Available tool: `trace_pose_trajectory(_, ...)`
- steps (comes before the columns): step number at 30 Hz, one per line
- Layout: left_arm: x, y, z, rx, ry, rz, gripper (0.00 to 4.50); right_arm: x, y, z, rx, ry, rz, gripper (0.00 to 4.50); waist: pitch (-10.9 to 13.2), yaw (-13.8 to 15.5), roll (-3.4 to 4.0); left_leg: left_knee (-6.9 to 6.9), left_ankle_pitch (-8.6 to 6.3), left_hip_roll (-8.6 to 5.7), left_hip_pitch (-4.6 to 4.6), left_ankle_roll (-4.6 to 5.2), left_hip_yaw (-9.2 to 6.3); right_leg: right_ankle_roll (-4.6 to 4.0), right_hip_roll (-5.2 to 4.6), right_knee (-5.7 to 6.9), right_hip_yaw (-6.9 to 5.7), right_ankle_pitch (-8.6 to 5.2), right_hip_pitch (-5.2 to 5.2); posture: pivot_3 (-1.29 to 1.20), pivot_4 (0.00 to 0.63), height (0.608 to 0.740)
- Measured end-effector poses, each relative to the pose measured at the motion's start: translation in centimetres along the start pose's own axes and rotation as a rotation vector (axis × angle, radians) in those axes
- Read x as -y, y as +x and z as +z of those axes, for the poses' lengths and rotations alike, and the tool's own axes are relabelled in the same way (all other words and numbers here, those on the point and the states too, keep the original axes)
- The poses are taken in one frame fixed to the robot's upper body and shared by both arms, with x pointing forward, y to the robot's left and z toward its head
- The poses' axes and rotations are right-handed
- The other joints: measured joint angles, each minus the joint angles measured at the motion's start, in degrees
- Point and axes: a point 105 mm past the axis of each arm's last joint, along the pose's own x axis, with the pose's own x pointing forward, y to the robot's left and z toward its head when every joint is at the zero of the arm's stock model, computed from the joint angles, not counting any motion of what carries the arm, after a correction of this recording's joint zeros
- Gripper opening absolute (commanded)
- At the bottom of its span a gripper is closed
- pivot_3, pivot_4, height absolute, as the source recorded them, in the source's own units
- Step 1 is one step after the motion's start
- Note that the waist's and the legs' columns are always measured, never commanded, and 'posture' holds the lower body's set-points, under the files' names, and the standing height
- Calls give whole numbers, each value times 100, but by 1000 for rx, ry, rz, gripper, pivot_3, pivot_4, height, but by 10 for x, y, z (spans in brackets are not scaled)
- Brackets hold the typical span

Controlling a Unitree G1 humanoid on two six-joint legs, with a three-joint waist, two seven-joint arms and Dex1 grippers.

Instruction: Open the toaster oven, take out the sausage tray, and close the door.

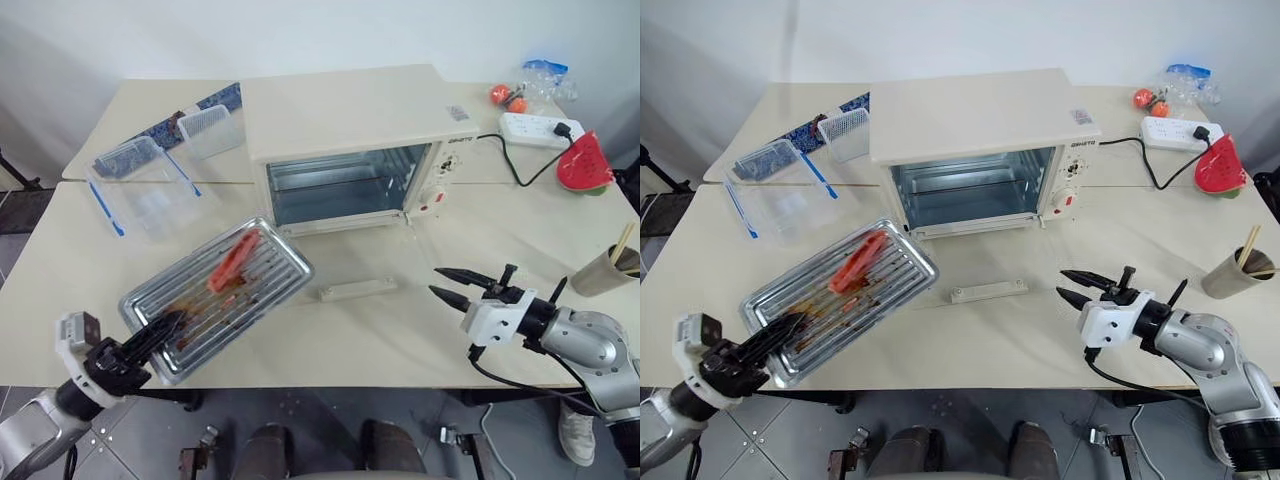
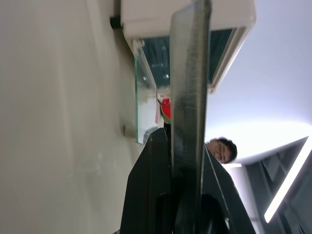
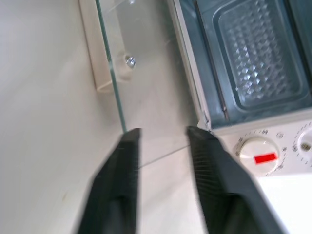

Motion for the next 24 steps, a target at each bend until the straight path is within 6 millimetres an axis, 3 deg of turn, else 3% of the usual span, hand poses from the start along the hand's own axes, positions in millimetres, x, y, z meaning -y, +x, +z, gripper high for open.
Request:
trace_pose_trajectory(1, 1, -2, 1, 18, 3, -8, 0, -2, -1, -2, -8, 23, 9, 14, 0, 4, 0, 0, -1, 0, 0, 0, 0, 0, 0, -1, 0, 0, 0, 0, 150, 740)
trace_pose_trajectory(7, 5, -14, 11, 134, 26, -35, 0, -13, 2, -2, -35, 316, 54, 14, 0, -2, -1, 0, -6, 4, 1, 2, -19, -2, 2, 0, 3, -1, 0, 0, 150, 740)
trace_pose_trajectory(14, 7, -24, 18, 219, 41, -45, 0, -48, 2, 7, -60, 719, 234, 14, 0, 13, -1, 5, -23, 2, 1, 18, -30, -3, 0, -7, 11, -1, -1, 0, 150, 740)
trace_pose_trajectory(24, -6, -28, 16, 340, -20, -51, 0, -30, 34, -1, -7, 875, 73, 14, -4, -2, -7, 5, -32, 3, 1, 15, -10, -2, 4, -16, 16, -1, -5, 0, 150, 740)
